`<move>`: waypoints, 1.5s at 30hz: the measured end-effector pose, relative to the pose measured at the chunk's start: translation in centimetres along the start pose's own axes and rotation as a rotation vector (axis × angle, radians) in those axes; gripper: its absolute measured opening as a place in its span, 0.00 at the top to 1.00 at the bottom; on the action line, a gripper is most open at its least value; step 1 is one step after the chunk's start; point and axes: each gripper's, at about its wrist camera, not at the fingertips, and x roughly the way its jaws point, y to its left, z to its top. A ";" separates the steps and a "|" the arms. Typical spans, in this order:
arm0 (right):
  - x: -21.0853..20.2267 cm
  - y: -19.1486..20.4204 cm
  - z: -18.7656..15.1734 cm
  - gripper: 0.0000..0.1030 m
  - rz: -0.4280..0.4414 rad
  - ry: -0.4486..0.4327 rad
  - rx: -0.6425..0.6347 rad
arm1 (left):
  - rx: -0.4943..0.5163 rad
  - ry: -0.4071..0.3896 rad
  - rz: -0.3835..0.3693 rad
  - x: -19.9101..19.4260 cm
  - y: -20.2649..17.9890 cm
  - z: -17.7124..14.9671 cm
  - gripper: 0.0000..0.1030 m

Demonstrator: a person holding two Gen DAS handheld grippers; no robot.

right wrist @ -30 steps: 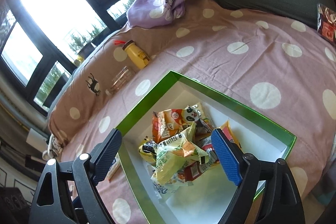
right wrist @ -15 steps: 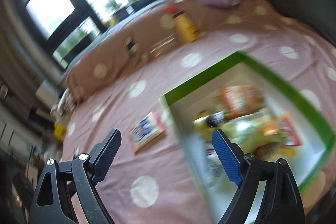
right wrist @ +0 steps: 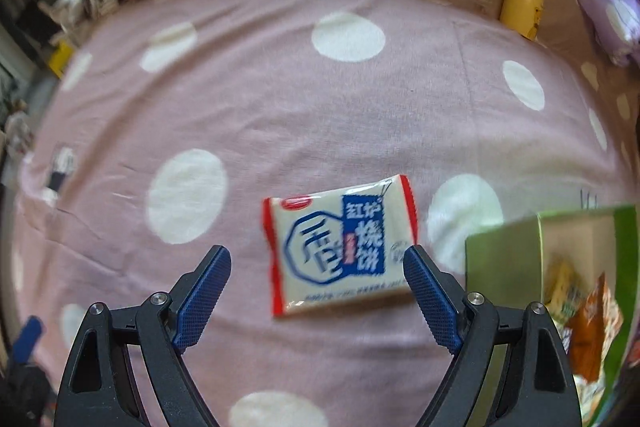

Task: Organize snacks
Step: 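Move the right gripper to the white-and-blue biscuit packet, then grasp the white-and-blue biscuit packet with the right gripper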

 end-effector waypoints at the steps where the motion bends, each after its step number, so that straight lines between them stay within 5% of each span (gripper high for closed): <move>1: 0.5 -0.1 0.2 0.14 -0.009 0.007 -0.006 | 0.001 0.003 0.000 0.0 0.0 0.0 0.01; 10: 2.7 -0.3 1.9 0.15 0.051 0.035 0.023 | 0.027 0.021 -0.001 0.4 -0.5 0.1 0.01; 15: 1.2 0.1 0.5 0.40 0.082 -0.001 0.050 | 0.025 0.028 0.011 0.6 -0.4 0.0 0.01; 18: 0.1 0.4 -1.3 0.41 0.191 0.000 0.088 | 0.023 0.030 0.019 0.6 -0.3 0.0 0.01; 25: -2.4 3.4 -6.2 0.41 0.293 -0.034 0.096 | -0.002 0.034 0.040 0.5 0.6 0.0 0.01; 29: -2.6 4.8 -7.8 0.41 0.290 -0.028 0.124 | -0.021 0.027 0.053 0.3 1.2 0.1 0.01; 32: -2.6 5.3 -8.5 0.32 0.323 -0.034 0.126 | -0.030 0.027 0.062 0.1 1.5 0.0 0.01; 45: -7.1 0.0 -10.5 0.27 0.429 -0.205 0.294 | 0.036 0.090 0.038 1.3 -0.4 -1.2 0.01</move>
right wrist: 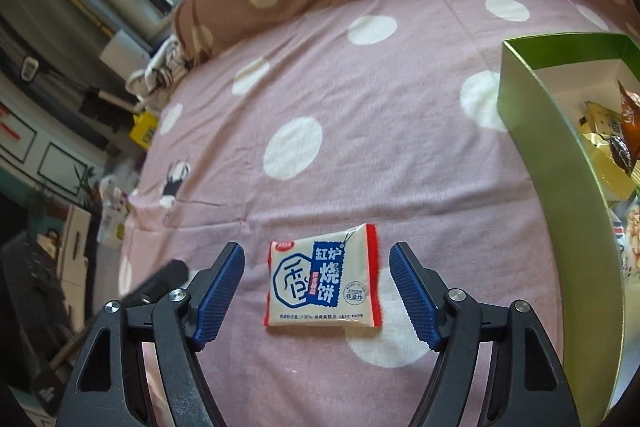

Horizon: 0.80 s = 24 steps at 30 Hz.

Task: Organize snacks
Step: 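Grasp the white-and-blue biscuit packet with the right gripper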

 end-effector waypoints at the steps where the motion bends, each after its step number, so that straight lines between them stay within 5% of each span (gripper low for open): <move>1: -0.1 -0.2 0.0 0.27 0.008 -0.001 0.006 | 0.015 0.011 -0.007 0.2 -0.4 -0.2 0.01; 8: 1.5 -0.8 -0.5 0.27 0.061 0.050 0.055 | 0.082 0.097 -0.065 2.1 -2.3 -1.4 0.15; 10: 2.2 -0.9 -0.6 0.27 0.064 0.067 0.060 | 0.089 0.131 -0.084 2.8 -2.7 -1.7 0.27; 17: 4.2 -1.1 -0.9 0.27 0.048 0.116 0.072 | 0.094 0.171 -0.090 4.0 -3.2 -2.1 0.48; 24: 5.5 -1.2 -1.2 0.37 0.021 0.141 0.073 | 0.121 0.193 -0.096 5.0 -4.0 -2.3 0.55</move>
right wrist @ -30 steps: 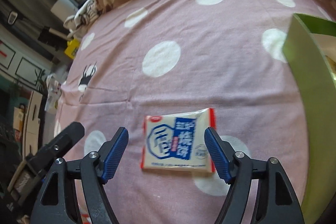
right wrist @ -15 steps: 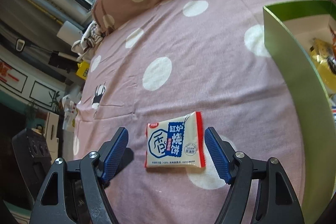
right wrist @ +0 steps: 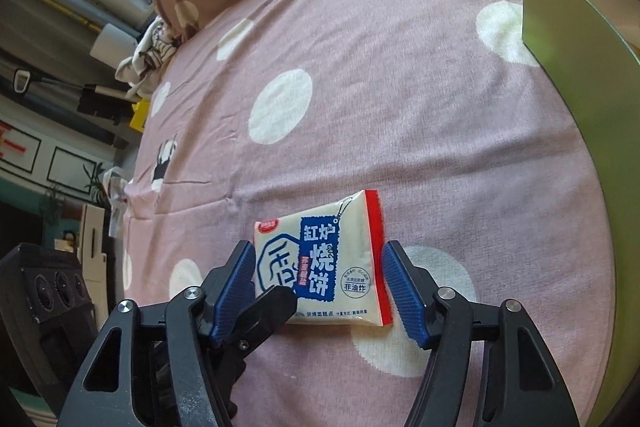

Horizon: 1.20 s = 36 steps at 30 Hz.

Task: Organize snacks
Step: 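Grasp the white-and-blue biscuit packet with the right gripper, then lift and carry the biscuit packet over the green box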

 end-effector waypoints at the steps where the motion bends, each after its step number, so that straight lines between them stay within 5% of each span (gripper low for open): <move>1: 0.0 -0.1 0.0 0.37 0.002 -0.001 0.001 | 0.006 -0.002 0.004 0.1 -0.2 0.0 0.55; 10: 0.3 0.6 -0.2 0.44 0.017 0.008 -0.030 | 0.047 -0.018 0.032 0.4 -0.8 -0.1 0.69; 36: -7.4 4.5 -1.6 0.47 0.036 -0.232 -0.155 | 0.145 -0.278 -0.010 -6.1 -3.9 -1.5 0.69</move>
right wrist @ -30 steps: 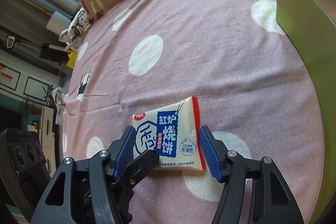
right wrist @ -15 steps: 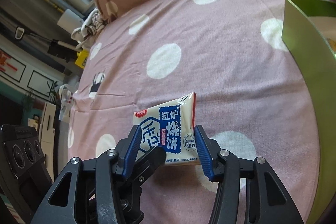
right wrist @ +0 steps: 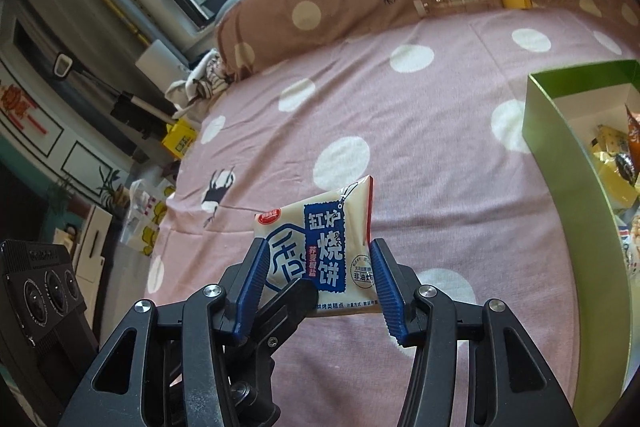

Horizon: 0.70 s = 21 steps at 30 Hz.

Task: Organize snacks
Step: 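Lift and carry the biscuit packet over the green box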

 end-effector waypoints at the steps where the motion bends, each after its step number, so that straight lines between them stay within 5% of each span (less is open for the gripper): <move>1: -0.3 0.1 0.0 0.47 0.001 -0.009 -0.004 | 0.004 -0.010 -0.003 -0.3 -0.1 0.0 0.69; 21: -4.8 1.5 -0.5 0.47 -0.009 -0.133 -0.051 | 0.065 -0.121 -0.037 -3.5 -2.2 0.0 0.69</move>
